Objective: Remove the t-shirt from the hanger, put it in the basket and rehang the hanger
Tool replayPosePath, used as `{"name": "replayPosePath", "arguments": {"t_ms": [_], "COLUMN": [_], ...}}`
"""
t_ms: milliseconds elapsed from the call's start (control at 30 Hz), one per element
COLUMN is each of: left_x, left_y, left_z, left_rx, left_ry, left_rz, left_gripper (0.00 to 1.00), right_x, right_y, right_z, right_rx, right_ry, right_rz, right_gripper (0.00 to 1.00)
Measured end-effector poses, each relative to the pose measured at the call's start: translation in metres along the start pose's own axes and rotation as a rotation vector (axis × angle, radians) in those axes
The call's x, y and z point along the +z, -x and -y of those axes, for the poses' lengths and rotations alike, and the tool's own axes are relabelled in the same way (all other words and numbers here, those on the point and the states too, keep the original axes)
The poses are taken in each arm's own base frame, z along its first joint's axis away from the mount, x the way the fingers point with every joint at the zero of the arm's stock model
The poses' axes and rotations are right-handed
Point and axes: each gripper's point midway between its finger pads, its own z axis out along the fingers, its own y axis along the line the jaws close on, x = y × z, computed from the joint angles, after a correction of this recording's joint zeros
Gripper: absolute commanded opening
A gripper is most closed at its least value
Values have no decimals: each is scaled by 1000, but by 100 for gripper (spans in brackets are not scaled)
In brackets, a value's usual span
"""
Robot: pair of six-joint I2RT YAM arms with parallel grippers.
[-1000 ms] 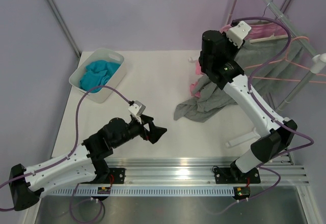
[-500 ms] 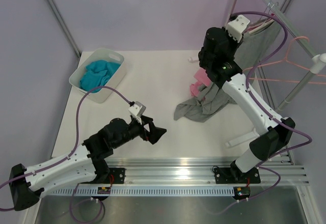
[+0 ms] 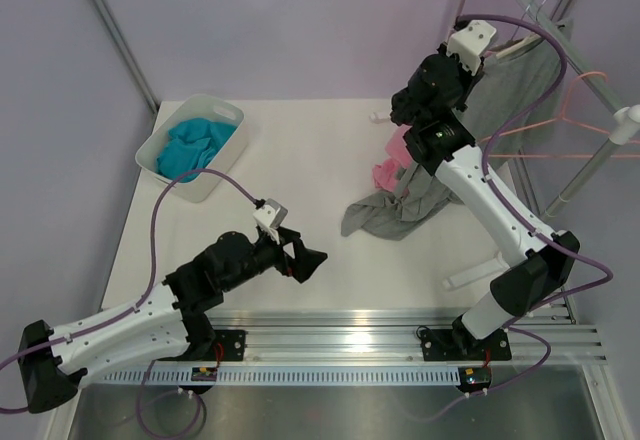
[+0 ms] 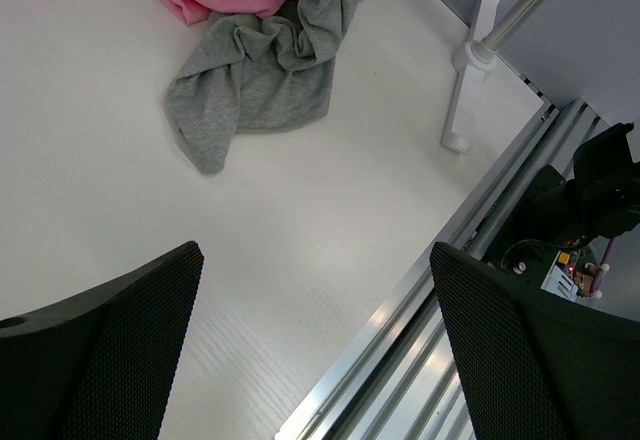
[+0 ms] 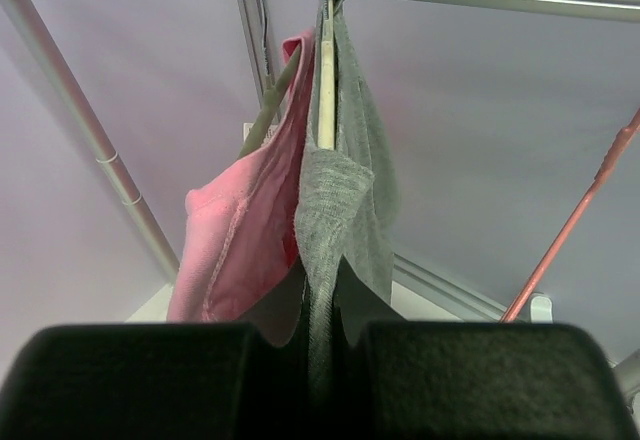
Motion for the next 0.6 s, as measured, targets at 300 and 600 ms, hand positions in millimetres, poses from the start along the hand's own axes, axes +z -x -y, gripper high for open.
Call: {"name": "replayPosePath", "arguments": {"t_ms": [300, 600], "left_x": [2, 2], "left_y": [-3, -3], "left_z": [-1, -1], "left_rx": [1, 8], "left_ry": [6, 3], "left_rz": [-11, -9], "left_gripper": [99, 99], "right_x": [-11, -35], "right_y": [0, -4], "right_z": [-4, -12], "right_rx": [-19, -64], "right_ry": [30, 77], "right_rz": [3, -1], "right_gripper": [0, 0]}}
